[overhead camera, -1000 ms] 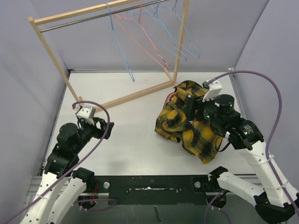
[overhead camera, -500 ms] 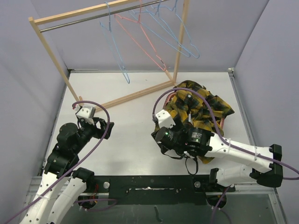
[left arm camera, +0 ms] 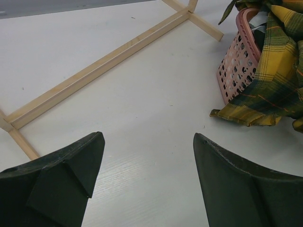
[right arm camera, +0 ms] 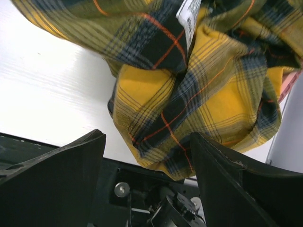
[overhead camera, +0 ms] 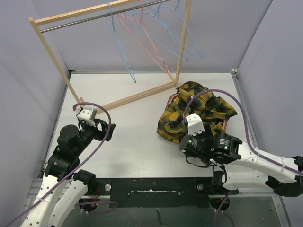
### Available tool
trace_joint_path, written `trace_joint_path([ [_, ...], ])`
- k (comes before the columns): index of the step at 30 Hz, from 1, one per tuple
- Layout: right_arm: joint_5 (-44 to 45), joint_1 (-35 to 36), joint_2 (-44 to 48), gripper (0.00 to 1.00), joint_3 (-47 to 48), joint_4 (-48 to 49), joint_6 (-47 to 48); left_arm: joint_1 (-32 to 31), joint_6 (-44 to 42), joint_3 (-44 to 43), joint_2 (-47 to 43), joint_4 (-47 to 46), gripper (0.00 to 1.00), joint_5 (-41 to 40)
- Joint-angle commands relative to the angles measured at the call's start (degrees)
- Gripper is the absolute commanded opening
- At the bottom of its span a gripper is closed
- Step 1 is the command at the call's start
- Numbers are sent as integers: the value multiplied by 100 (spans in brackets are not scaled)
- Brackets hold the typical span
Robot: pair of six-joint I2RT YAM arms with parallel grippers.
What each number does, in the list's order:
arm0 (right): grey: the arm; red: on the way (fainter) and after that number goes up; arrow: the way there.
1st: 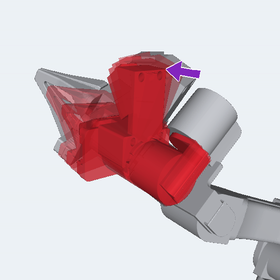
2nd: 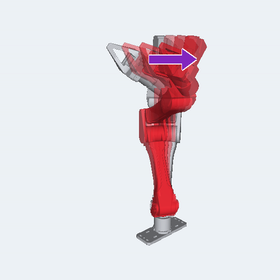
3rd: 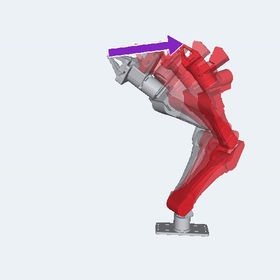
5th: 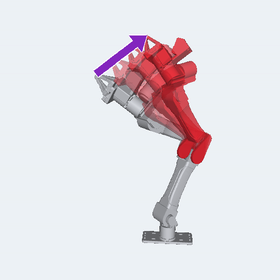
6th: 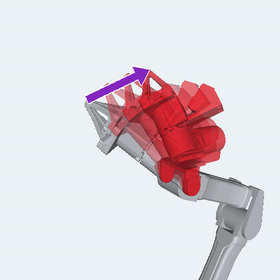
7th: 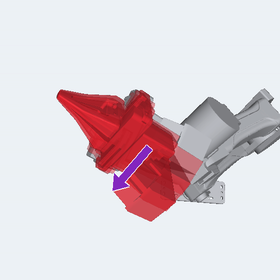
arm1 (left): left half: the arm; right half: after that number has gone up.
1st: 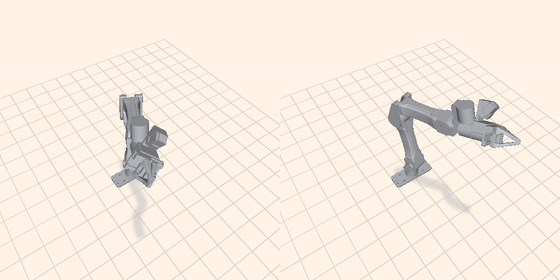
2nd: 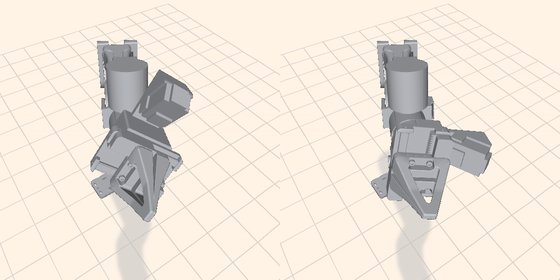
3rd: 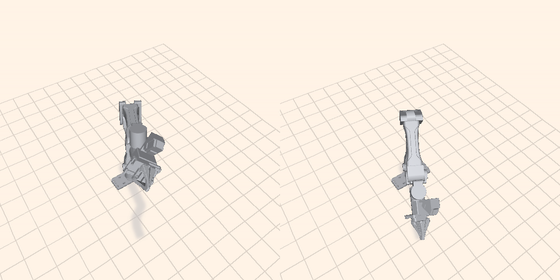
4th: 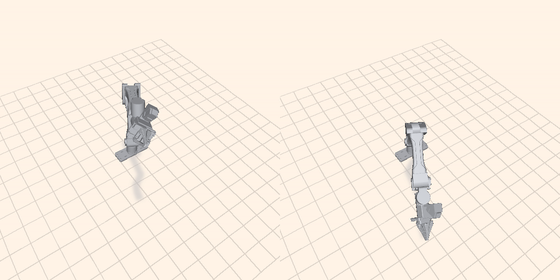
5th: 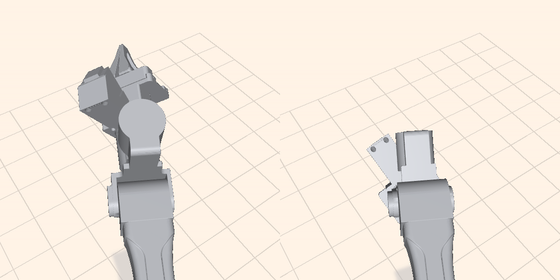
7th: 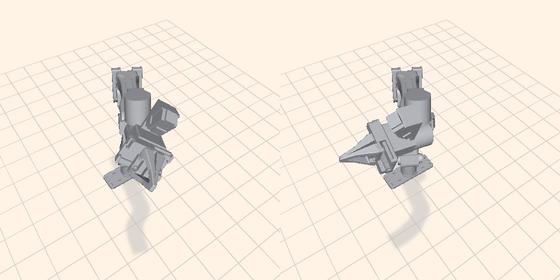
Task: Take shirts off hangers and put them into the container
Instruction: Adjust the shirt in the bin.
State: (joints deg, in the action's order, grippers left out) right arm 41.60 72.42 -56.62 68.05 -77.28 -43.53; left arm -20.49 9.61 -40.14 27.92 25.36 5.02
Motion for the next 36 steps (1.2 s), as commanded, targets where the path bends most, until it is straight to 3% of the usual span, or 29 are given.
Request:
trace_joint_path([
  [1, 265, 20, -153, 74, -341, -406, -804, 36, -38, -47, -35, -216, 75, 17],
  [5, 216, -69, -126, 76, -730, -90, -820, 36, -38, -51, -3, -212, 75, 39],
  [6, 143, -166, -148, 70, -802, 8, -733, 36, -38, -55, 6, -216, 75, 43],
  [7, 37, -286, -188, 56, -844, 146, -582, 36, -38, -55, 11, -216, 75, 43],
  [8, -84, -403, -221, 25, -843, 302, -378, 36, -36, -48, 11, -216, 75, 39],
  [9, -158, -489, -251, 3, -804, 428, -241, 36, -37, -49, 11, -218, 75, 35],
  [10, -241, -524, -269, 0, -742, 623, -3, 36, -38, -47, 16, -221, 75, 33],
  [15, -644, -680, -566, 0, 141, 1374, 1084, 38, -38, -59, 55, -216, 75, 19],
  [18, -1032, -1362, -746, 0, 748, 1615, 1713, 38, -38, -55, 53, -215, 75, 13],
  [23, -2679, -3684, -800, 0, 1292, 2348, 2779, 38, -38, -55, 55, -216, 75, 0],
  [27, -4307, -5695, -1279, 0, 1428, 2880, 3066, 45, -42, -56, 55, -216, 75, -2],
  [29, -4975, -6351, -1602, 0, 1434, 3121, 3051, 45, -38, -55, 55, -210, 75, -5],
  [32, -5208, -6548, -2089, 0, 1270, 3229, 3105, 45, -47, -48, 48, -199, 75, -39],
  [36, -5454, -6538, -2299, 0, 310, 3692, 3063, 45, -55, -48, 35, -206, 75, -68],
])
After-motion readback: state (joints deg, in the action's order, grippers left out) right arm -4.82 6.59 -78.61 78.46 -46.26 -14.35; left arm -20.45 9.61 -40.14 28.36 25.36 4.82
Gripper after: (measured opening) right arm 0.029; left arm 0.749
